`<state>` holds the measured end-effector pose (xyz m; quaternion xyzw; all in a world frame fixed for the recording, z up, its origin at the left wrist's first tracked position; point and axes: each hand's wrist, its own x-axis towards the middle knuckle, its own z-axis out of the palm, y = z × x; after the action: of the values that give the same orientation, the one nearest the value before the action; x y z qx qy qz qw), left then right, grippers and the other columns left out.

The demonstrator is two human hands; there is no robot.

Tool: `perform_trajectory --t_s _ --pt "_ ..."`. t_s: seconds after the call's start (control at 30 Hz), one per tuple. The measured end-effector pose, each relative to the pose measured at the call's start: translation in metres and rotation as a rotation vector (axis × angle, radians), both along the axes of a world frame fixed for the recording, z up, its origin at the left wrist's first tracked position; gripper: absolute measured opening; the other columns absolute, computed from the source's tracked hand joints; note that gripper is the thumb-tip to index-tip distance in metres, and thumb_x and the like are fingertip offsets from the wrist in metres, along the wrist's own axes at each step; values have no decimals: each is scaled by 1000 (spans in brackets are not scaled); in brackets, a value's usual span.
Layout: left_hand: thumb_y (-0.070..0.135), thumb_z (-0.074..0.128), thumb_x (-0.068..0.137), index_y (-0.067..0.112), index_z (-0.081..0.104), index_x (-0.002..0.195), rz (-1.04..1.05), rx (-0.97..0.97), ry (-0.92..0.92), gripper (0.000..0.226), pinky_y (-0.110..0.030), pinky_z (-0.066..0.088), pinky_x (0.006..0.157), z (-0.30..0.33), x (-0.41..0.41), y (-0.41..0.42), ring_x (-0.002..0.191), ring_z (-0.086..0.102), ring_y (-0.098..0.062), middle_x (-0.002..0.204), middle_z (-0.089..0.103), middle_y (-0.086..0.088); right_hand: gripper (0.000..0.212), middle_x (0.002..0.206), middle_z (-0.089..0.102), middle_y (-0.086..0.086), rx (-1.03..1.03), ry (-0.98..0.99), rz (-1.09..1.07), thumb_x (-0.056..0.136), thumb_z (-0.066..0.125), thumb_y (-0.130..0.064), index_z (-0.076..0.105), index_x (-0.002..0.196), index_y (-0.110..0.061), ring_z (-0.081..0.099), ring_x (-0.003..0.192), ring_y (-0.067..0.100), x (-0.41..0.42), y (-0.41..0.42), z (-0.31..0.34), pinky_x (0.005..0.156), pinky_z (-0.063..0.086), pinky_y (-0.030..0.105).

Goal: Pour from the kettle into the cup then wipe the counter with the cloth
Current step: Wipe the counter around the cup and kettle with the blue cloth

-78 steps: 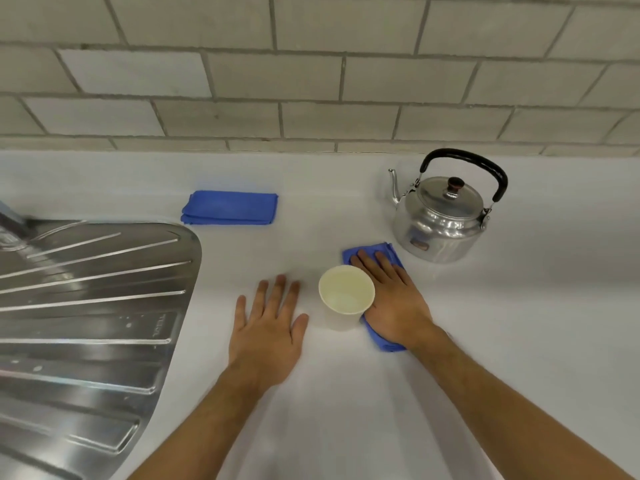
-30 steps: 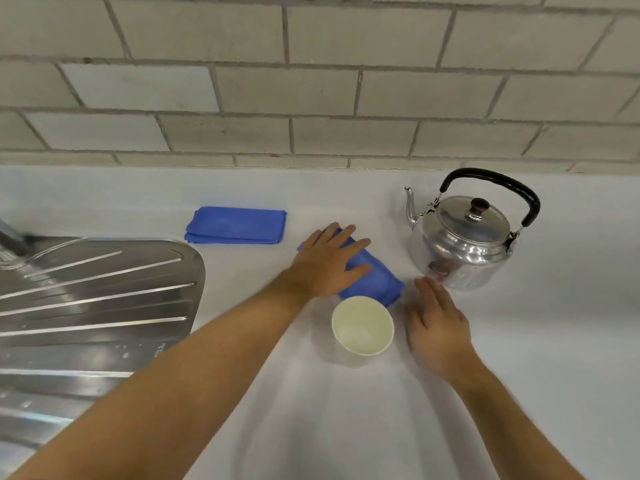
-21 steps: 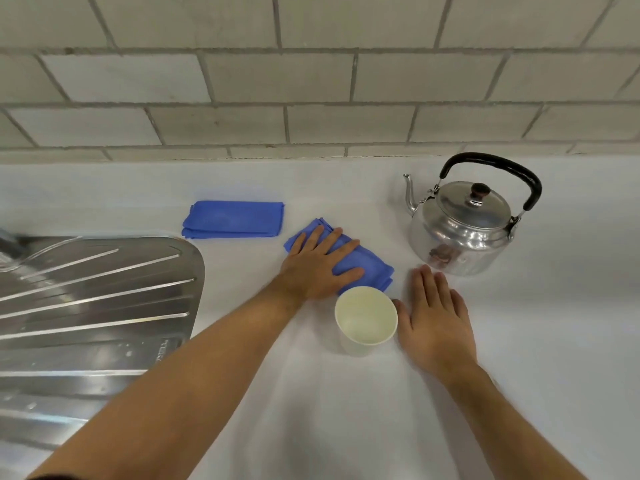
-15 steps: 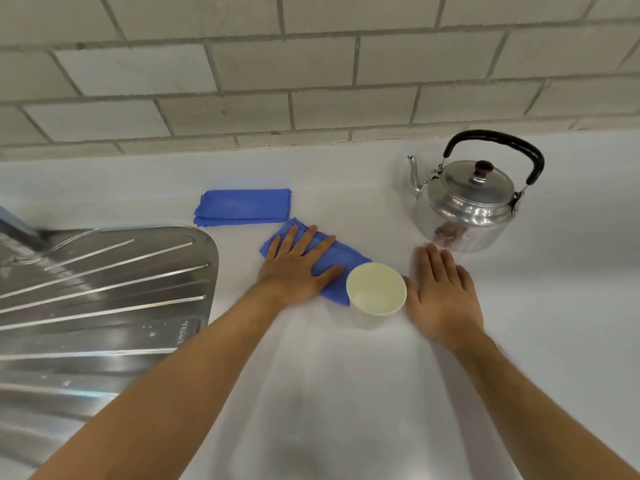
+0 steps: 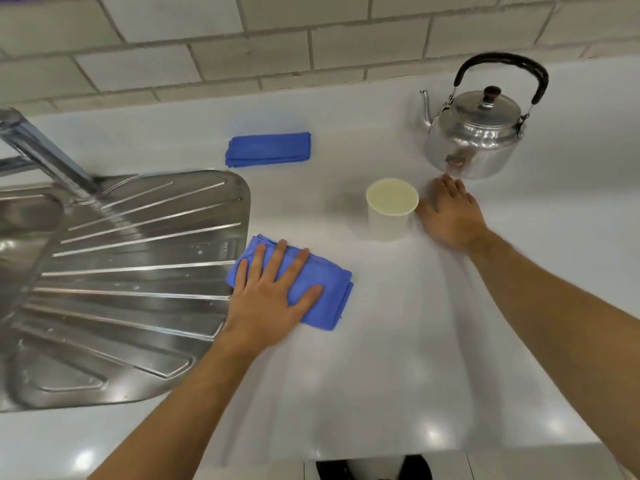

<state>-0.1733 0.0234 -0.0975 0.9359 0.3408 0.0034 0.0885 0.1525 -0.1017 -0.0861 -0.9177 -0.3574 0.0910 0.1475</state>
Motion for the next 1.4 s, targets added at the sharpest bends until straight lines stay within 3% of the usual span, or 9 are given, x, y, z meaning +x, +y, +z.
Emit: perform_trajectory --t_s 0.23,0.43,0.67,0.83,1.0,1.07,1.17,1.27,1.4 --pt "80 11 80 49 -1 147 -52 -41 9 75 -45 -5 121 13 -53 -62 150 -11 -21 161 -10 11 60 160 23 16 135 24 43 99 45 -33 29 148 -2 17 146 33 -26 -37 8 116 23 50" --pt "83 2 75 17 -3 153 349 -114 -18 103 -47 -4 121 25 -28 -86 148 -11 -34 161 -8 -20 70 165 7 11 10 25 -22 100 42 -42 17 154 -6 3 150 31 -46 -80 10 119 14 47" --pt "91 5 67 8 15 152 112 -34 47 119 -54 13 119 16 -6 -108 147 6 -44 158 6 -29 75 166 -3 5 -164 -32 6 96 24 -60 4 156 -21 -3 151 30 -53 -136 -5 119 7 45" --pt "98 13 58 19 -10 152 -97 -84 57 125 -45 -12 119 10 40 -139 145 -25 -31 159 -22 -17 73 165 -8 4 -195 -30 15 96 19 -59 -2 156 -23 -7 150 29 -51 -133 -12 119 1 44" --pt "99 23 56 21 -12 152 -255 -125 -8 128 -45 -20 115 5 103 -169 141 -34 -28 157 -27 -14 56 165 -6 -7 -34 302 21 104 26 -39 9 156 -28 -11 150 14 -30 -139 1 118 -7 35" --pt "96 30 57 22 -11 152 -301 -143 -46 127 -48 -20 115 4 131 -181 139 -37 -28 157 -27 -13 49 164 3 -12 176 534 2 107 29 -32 19 155 -30 -5 149 6 -22 -147 10 119 -5 31" --pt "94 34 58 22 -16 151 -349 -173 -25 128 -48 -18 116 3 174 -198 136 -43 -26 156 -32 -13 41 155 32 -16 524 773 -115 106 38 -21 42 144 -34 30 137 -6 -14 -156 25 111 24 16" --pt "93 39 58 23 -18 150 -377 -206 -14 129 -45 -17 118 8 209 -209 133 -45 -22 156 -31 -11 33 127 59 -12 678 585 -167 102 43 -9 62 121 -28 55 104 -13 -11 -161 33 83 42 3" --pt "86 46 65 23 -15 151 -474 -269 21 123 -41 -17 118 17 228 -202 136 -42 -19 155 -31 -1 36 102 69 -6 656 307 -32 92 45 9 69 99 -17 62 96 2 -19 -164 42 84 43 8"
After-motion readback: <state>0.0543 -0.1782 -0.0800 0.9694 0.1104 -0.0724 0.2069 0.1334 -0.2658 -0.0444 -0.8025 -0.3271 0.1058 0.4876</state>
